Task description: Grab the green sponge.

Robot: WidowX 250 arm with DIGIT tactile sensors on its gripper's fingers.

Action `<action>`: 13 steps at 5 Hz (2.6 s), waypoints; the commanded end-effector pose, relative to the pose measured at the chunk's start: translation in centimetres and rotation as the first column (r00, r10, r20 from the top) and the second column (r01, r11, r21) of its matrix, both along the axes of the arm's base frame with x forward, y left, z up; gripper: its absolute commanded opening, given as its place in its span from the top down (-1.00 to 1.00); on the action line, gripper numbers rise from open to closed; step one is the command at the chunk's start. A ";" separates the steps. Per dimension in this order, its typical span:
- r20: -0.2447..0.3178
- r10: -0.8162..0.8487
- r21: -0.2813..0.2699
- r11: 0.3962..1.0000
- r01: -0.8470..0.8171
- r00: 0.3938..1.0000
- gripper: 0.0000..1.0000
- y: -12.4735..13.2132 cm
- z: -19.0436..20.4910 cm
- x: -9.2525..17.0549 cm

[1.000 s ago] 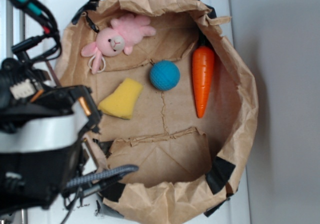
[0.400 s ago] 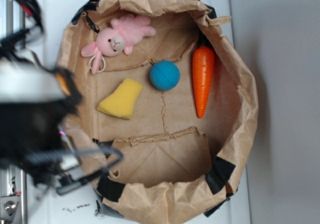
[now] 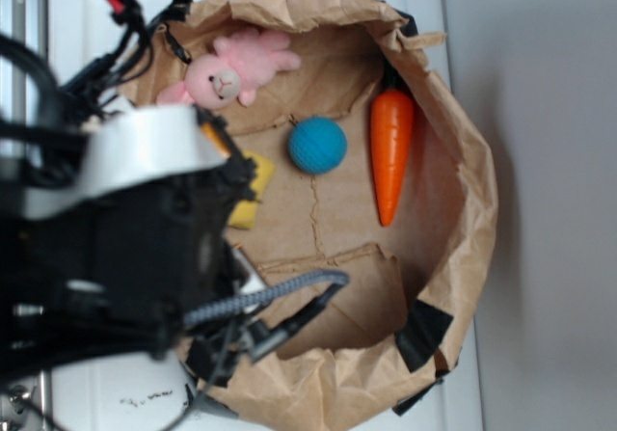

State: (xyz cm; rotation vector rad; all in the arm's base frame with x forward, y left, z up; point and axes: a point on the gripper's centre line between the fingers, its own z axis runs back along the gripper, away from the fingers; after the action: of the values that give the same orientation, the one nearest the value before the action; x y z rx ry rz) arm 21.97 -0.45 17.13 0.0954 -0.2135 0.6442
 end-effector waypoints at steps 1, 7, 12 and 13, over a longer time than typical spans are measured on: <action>0.088 0.092 0.099 0.990 -0.100 0.992 -1.00 2.0 -5.7 2.5; -0.070 -0.131 -0.073 0.989 0.126 0.989 -1.00 4.7 -13.0 0.8; -0.099 -0.227 -0.232 0.952 0.199 0.969 -1.00 4.7 -15.7 1.6; -0.087 -0.202 -0.188 0.965 0.183 0.976 1.00 4.6 -16.4 1.4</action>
State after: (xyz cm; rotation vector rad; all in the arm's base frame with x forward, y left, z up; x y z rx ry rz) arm 23.20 3.71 1.10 -0.0669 -0.0455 0.4650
